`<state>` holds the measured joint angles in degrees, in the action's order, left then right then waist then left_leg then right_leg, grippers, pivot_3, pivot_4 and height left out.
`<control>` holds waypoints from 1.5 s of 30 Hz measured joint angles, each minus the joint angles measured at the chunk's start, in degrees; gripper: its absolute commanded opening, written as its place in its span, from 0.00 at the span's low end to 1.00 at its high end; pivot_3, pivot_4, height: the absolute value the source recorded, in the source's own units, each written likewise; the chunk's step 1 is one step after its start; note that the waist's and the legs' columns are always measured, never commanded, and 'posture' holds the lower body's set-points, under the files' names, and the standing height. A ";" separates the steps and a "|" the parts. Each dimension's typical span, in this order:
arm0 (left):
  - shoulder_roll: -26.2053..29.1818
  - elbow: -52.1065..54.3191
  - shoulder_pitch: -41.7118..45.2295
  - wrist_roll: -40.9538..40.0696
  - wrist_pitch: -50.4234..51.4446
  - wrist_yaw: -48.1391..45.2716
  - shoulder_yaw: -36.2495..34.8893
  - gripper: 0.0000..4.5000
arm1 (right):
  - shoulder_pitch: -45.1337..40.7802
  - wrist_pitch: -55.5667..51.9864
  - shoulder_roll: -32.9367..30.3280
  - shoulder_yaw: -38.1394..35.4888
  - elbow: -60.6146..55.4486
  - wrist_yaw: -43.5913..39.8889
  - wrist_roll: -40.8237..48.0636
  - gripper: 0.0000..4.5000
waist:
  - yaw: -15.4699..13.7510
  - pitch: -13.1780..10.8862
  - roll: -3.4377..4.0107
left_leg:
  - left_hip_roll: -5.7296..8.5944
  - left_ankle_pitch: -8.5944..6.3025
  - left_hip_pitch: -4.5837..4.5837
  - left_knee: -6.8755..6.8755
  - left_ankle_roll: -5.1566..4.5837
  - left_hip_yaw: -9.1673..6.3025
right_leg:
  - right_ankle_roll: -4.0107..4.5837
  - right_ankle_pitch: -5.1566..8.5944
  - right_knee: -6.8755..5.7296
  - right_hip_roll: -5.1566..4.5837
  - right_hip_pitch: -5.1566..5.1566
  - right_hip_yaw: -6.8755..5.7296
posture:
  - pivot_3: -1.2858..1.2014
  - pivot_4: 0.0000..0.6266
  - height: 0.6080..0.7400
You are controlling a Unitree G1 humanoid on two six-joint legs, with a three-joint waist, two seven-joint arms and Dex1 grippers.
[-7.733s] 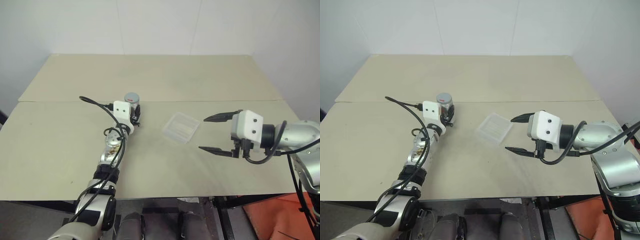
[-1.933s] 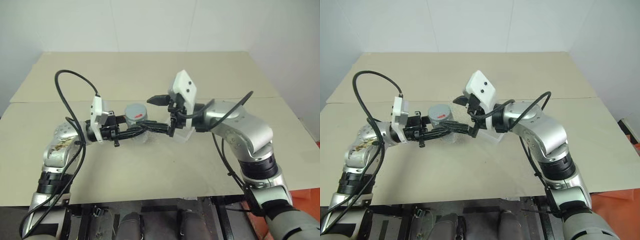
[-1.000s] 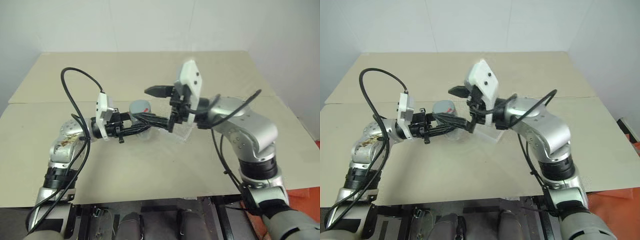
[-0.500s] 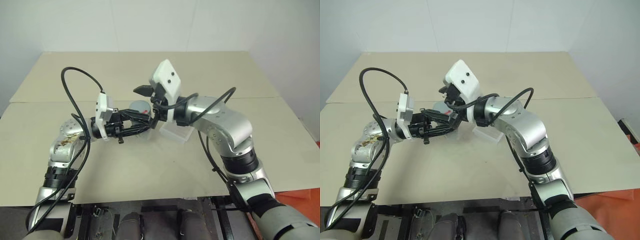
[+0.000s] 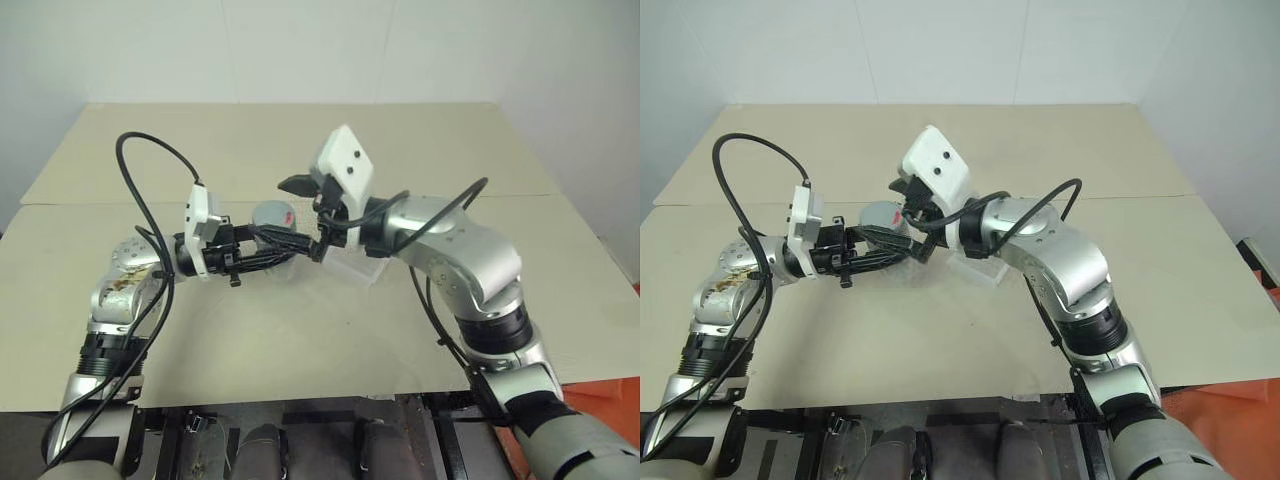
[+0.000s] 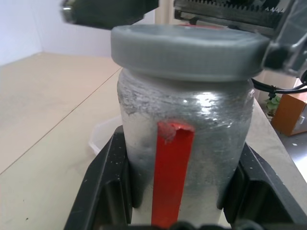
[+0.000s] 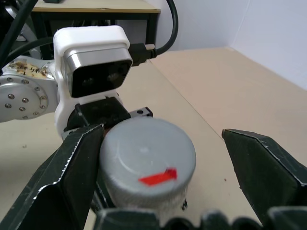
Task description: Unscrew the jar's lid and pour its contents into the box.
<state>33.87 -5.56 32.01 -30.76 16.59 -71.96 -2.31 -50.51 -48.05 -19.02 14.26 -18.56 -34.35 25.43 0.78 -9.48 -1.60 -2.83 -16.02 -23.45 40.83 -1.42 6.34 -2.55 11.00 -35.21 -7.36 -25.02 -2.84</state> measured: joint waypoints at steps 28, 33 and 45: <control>1.15 3.91 -1.73 -1.13 0.90 -0.34 -1.81 0.43 | 4.86 -0.01 -8.73 -6.13 -1.05 -1.37 1.84 0.99 | -0.01 0.00 0.00 | 0.00 -0.01 -0.02 0.00 -0.02 0.00 | 0.00 0.00 0.04 0.00 0.00 0.01 | 0.52 0.24 1.00; -0.40 2.85 -1.45 -0.76 0.76 0.85 -1.55 0.43 | 5.02 0.02 -7.92 -7.00 -3.53 -4.62 5.81 0.99 | -0.06 0.00 0.00 | 0.00 -0.01 -0.02 0.01 -0.02 0.00 | 0.00 0.00 0.03 0.00 0.00 0.01 | 0.52 0.24 1.00; -2.21 2.08 -0.76 0.05 -0.22 1.28 -0.75 0.43 | 2.25 0.05 0.53 -2.89 -3.30 -0.38 3.55 0.99 | 0.00 0.00 0.00 | 0.00 0.00 -0.01 0.01 -0.01 0.00 | 0.00 0.00 0.00 0.00 0.00 0.01 | 0.52 0.24 1.00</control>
<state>31.67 -3.48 31.26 -30.71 16.37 -70.68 -3.05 -48.26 -48.00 -18.49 11.37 -21.86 -34.73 28.98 0.78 -9.48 -1.60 -2.83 -16.02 -23.46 40.84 -1.43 6.34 -2.55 11.00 -35.21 -7.36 -25.02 -2.84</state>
